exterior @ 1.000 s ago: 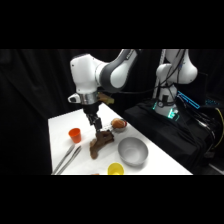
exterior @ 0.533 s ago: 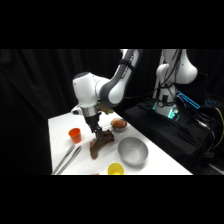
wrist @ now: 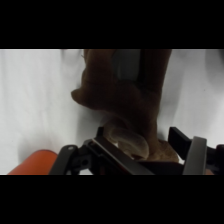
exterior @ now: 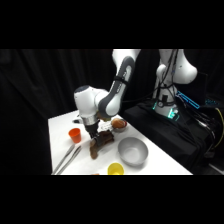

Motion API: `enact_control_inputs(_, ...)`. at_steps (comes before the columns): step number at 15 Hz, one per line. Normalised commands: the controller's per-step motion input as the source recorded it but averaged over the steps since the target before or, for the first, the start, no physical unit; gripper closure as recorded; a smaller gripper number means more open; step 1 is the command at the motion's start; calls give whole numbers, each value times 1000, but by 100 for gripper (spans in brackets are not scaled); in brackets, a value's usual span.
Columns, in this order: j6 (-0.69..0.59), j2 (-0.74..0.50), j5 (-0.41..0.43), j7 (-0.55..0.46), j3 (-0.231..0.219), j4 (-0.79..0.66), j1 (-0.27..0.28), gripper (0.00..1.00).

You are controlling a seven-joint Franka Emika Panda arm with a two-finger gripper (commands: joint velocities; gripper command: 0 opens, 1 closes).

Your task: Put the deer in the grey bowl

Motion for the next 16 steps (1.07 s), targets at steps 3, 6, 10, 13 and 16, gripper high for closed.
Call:
enact_control_inputs(3, 97, 184, -118, -129, 71, 205, -85, 0)
enact_control_inputs(6, 53, 131, -80, -140, 89, 168, -126, 25)
enact_control_inputs(10, 24, 75, -73, -121, 90, 136, -120, 51)
enact_control_inputs(13, -13, 23, -102, -75, 57, 116, -77, 77)
enact_control_inputs(16, -107, -7, -123, -3, 13, 121, -37, 96)
